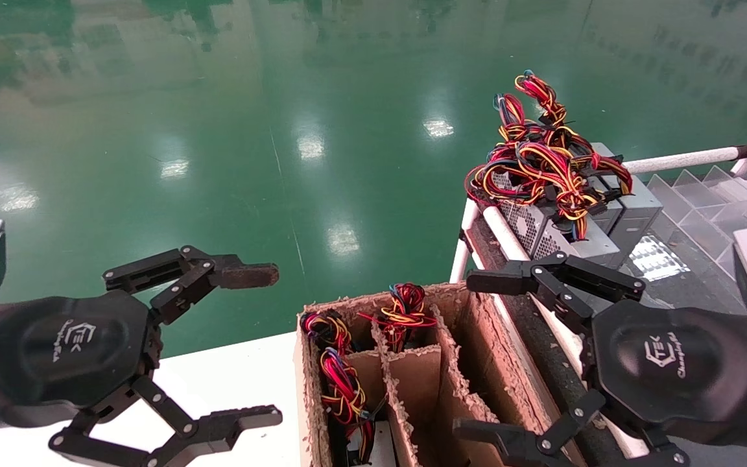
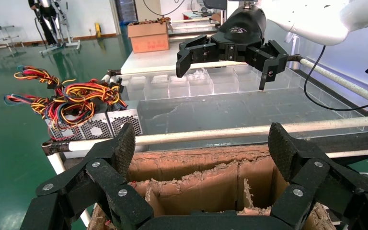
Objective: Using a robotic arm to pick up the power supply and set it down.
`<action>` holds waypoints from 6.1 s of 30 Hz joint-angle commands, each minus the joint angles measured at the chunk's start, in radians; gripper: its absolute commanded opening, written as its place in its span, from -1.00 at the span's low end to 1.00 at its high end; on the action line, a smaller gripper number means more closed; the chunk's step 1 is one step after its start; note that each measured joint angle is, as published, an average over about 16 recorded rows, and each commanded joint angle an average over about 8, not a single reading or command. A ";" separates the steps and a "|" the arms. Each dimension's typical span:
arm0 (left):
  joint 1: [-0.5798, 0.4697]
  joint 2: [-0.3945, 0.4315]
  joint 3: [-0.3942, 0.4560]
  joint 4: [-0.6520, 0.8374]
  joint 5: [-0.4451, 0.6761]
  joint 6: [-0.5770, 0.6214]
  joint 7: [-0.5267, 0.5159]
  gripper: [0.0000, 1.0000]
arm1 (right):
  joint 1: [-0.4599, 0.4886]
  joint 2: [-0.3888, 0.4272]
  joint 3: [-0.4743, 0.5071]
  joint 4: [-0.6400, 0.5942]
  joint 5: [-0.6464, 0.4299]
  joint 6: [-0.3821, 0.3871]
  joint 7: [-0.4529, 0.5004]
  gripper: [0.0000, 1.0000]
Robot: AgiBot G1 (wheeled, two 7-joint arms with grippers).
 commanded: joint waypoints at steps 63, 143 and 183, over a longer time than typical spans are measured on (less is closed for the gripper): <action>0.000 0.000 0.000 0.000 0.000 0.000 0.000 -1.00 | -0.002 -0.001 -0.001 -0.003 -0.002 0.002 0.000 1.00; -0.001 -0.001 0.003 0.001 -0.002 -0.001 0.002 1.00 | 0.177 -0.511 -0.324 -0.547 -0.515 0.173 -0.213 -1.00; -0.001 -0.001 0.004 0.001 -0.003 -0.001 0.002 1.00 | 0.178 -0.238 -0.044 -0.292 -0.171 0.187 -0.120 -1.00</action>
